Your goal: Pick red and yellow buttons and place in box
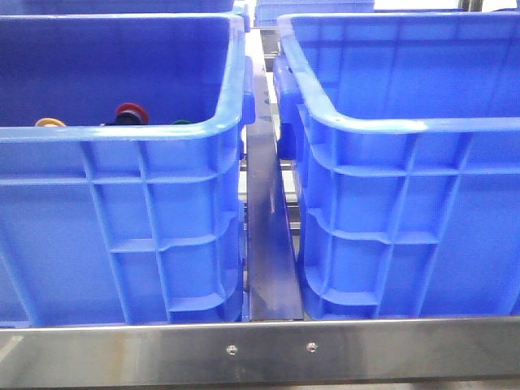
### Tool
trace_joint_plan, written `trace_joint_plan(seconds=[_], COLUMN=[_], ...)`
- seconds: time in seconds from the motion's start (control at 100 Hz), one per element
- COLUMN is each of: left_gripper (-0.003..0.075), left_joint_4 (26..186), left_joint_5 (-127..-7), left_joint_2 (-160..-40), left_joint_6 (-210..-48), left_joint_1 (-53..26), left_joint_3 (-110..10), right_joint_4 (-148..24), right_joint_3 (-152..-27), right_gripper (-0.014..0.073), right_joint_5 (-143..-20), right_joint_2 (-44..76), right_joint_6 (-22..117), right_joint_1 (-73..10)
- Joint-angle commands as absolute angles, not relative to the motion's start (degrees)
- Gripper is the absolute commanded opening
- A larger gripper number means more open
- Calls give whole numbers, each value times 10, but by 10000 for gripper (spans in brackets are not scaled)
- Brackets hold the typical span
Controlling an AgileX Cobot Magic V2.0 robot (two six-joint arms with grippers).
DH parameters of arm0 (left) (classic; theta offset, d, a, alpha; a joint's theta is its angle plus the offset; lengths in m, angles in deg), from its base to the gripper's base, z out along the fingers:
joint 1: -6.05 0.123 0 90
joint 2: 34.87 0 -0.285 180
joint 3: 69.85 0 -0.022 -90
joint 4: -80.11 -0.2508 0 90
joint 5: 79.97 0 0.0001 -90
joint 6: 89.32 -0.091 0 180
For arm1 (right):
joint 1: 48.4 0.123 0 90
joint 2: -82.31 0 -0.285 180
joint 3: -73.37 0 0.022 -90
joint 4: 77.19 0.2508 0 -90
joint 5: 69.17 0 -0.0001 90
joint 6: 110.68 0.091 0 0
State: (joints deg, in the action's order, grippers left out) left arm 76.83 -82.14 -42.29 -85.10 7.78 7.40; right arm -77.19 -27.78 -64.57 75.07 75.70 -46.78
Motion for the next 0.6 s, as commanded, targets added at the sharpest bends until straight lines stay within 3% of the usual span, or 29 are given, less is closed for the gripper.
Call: trace_joint_plan(seconds=[0.0, 0.3, 0.59], left_gripper=[-19, -19, -19], left_joint_4=[773, 774, 778], left_joint_5=[-866, -858, -681], left_joint_2=[-407, -407, -453], left_joint_6=[-845, -846, -846], left_joint_1=[79, 79, 79], left_joint_3=[101, 82, -87], right_joint_4=[-779, -779, -779], right_joint_3=[-285, -285, -285], right_gripper=[-69, -69, -69], right_joint_5=[-598, -598, -598], right_joint_2=[766, 766, 766], right_joint_6=[755, 755, 755], right_joint_1=[-471, -471, -471])
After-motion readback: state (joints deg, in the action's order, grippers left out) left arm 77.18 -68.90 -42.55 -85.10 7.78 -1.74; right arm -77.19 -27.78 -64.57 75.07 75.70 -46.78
